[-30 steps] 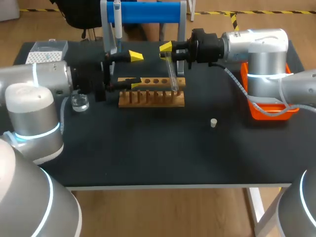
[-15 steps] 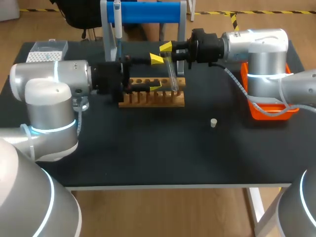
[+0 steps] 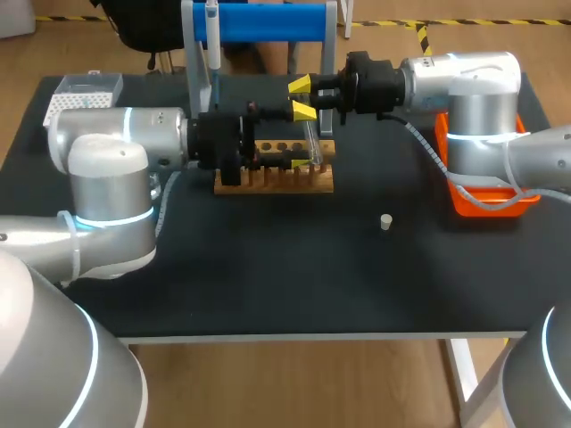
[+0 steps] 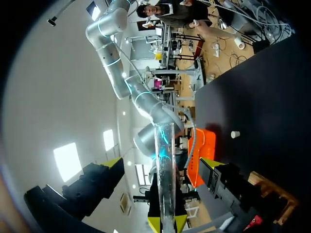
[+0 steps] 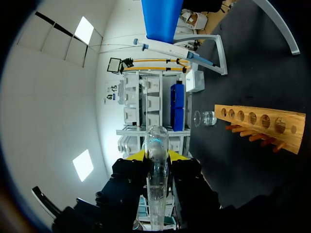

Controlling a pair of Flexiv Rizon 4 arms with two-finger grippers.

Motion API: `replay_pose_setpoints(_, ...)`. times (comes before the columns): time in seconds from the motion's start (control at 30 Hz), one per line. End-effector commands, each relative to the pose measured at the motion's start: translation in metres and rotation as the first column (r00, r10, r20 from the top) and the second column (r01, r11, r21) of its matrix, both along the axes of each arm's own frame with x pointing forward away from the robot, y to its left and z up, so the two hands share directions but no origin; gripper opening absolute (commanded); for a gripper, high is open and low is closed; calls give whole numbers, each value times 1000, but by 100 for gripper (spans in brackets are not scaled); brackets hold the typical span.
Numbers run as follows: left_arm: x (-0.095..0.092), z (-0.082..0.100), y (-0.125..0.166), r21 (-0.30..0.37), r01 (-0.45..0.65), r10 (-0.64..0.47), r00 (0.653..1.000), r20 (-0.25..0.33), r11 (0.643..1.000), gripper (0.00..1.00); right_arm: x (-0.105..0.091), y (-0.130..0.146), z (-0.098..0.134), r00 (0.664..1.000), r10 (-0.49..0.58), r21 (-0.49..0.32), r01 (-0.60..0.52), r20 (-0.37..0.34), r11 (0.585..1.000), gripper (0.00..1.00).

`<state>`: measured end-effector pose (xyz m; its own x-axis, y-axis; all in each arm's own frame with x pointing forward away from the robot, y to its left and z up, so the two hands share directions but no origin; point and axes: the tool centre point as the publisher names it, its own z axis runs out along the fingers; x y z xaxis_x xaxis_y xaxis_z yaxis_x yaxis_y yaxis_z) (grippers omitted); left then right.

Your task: Invert the test tube, pick up the pipette, mount the tip to pipette, aspirate from beaker and dispense into the tube, eject the tip, return the pipette, and cap with the stopper.

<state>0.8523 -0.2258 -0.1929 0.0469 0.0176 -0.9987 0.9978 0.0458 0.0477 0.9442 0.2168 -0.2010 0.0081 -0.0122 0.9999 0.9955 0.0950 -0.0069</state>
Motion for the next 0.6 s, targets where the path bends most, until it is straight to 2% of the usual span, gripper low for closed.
replay_pose_setpoints(0.03,3,-2,-7,4,3,-3,1000,2,1000,100,1,0,0,1000,1,-2,-1,0,1000,0)
replay_pose_setpoints(0.2,3,-3,-10,3,1,-1,1000,-2,1000,100,1,0,0,1000,1,-2,-1,0,1000,0)
replay_pose_setpoints(0.23,3,-3,-10,3,1,-1,1000,-3,1000,96,1,0,0,1000,1,-2,-1,0,1000,0)
replay_pose_setpoints(0.27,3,-3,-10,2,1,-1,1000,-3,1000,84,1,0,0,1000,1,-2,-1,0,1000,0)
replay_pose_setpoints(0.37,3,-3,-10,2,-7,7,1000,-6,1000,75,1,0,0,1000,1,-2,-1,0,1000,0)
replay_pose_setpoints(0.43,2,-4,-10,2,-10,10,1000,-8,1000,79,1,0,0,1000,1,-2,-1,0,1000,0)
replay_pose_setpoints(0.5,2,-4,-9,3,-17,17,1000,-7,1000,76,1,0,0,1000,1,-2,-1,0,1000,0)
replay_pose_setpoints(0.57,2,-3,-9,2,-19,19,1000,-6,1000,63,1,0,0,1000,1,-2,-1,0,1000,0)
replay_pose_setpoints(0.6,2,-3,-9,1,-20,20,1000,-7,1000,64,1,0,0,1000,1,-2,-1,0,1000,0)
